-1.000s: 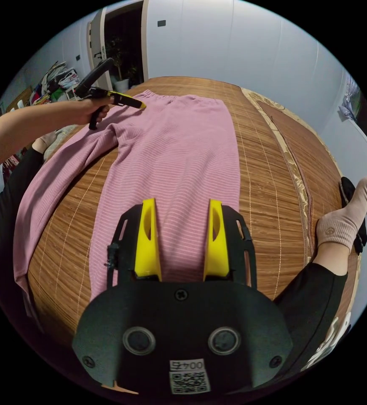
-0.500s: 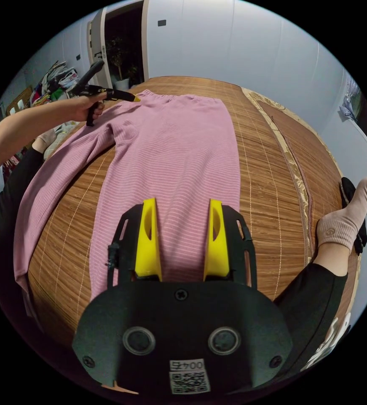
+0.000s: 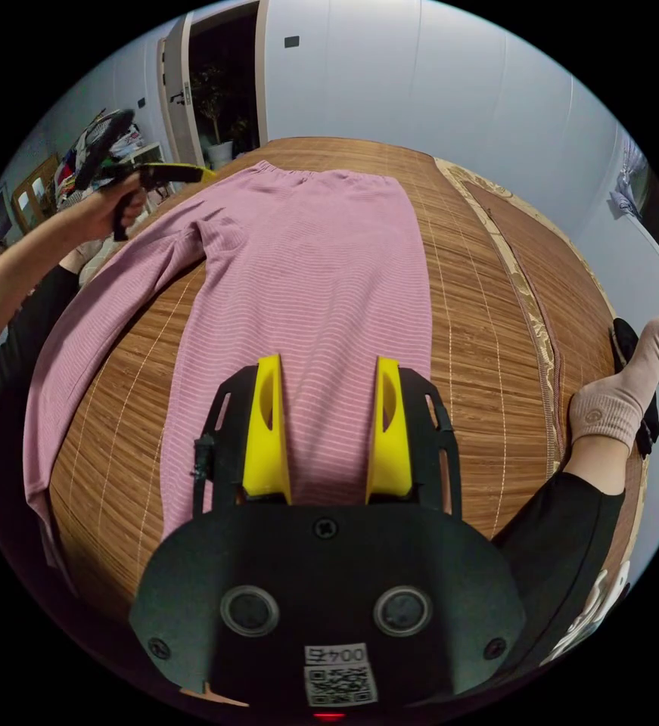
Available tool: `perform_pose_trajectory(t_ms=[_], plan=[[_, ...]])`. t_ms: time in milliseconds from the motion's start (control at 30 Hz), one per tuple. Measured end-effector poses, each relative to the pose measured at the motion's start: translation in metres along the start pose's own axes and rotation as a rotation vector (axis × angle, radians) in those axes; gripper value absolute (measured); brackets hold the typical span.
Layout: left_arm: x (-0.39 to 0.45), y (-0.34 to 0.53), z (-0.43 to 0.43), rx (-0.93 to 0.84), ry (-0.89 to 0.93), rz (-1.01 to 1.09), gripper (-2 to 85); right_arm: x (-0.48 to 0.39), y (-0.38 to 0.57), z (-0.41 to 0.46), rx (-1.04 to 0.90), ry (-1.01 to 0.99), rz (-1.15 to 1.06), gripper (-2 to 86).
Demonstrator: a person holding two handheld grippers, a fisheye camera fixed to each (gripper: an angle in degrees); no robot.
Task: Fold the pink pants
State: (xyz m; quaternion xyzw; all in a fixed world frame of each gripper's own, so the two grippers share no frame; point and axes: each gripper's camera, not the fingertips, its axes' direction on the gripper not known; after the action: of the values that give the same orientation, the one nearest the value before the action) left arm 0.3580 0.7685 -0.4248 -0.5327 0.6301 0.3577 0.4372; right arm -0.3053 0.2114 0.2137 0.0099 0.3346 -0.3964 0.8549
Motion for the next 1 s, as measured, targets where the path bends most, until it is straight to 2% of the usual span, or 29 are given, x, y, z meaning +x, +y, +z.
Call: perform_pose_trajectory(t_ms=[100,233,300,433,733,900,1000], plan=[[0.011,0.029,0.011,-0.089,-0.034,0.036,20.8,0.0,-0.003,0.001,0.001,0.001,0.0,16.9],[0.007,0.038,0.025,-0.156,-0.08,-0.035,23.0,-0.001,-0.008,0.003,0.002,0.002,-0.001,16.9],[0.008,0.035,0.027,-0.158,-0.098,-0.037,23.5,-0.001,-0.01,0.004,0.002,0.002,-0.001,16.9],[-0.002,0.033,0.033,-0.163,-0.015,-0.053,22.8,-0.001,-0.014,0.006,0.003,0.002,-0.001,16.9],[0.001,0.032,0.036,-0.127,-0.028,-0.044,22.5,-0.013,-0.024,0.004,0.009,0.07,-0.022,16.2],[0.0,0.031,0.038,-0.124,-0.027,-0.045,22.6,-0.028,-0.027,0.006,0.016,0.099,-0.109,12.0],[0.0,0.031,0.038,-0.122,-0.028,-0.044,22.6,-0.021,-0.038,-0.003,0.016,0.062,-0.036,10.0]])
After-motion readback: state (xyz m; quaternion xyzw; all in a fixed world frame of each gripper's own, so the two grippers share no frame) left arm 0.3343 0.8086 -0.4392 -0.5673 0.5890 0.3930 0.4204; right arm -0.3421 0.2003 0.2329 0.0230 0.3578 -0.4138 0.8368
